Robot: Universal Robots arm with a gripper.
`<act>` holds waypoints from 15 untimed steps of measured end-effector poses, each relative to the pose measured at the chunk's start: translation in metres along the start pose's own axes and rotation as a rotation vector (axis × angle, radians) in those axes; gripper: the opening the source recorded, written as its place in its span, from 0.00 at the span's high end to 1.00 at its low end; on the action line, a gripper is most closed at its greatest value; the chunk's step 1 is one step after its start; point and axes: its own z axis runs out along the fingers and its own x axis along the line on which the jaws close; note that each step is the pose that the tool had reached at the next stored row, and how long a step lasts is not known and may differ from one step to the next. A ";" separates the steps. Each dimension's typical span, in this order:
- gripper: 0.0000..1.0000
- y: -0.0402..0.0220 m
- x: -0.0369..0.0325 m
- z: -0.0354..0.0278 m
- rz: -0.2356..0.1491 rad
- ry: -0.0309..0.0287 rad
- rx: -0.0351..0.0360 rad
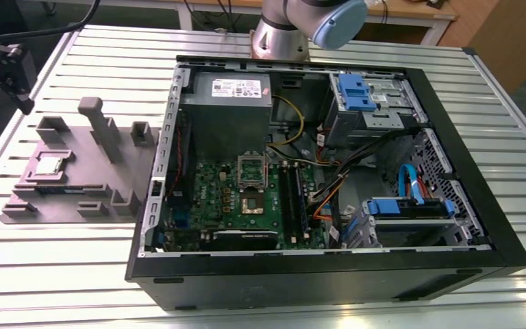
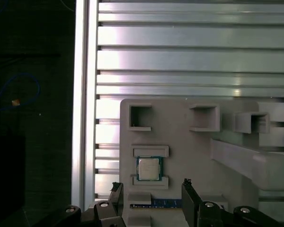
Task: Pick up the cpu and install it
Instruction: 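Pick up the cpu and move it towards the insertion slot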
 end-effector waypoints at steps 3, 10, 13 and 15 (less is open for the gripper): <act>0.40 0.0000 0.0000 0.0016 0.000 0.0000 0.0000; 0.40 -0.0002 0.0000 0.0050 0.000 0.0003 0.0002; 0.40 -0.0002 -0.0001 0.0066 0.000 0.0001 0.0001; 0.40 -0.0002 -0.0001 0.0068 0.000 0.0001 0.0001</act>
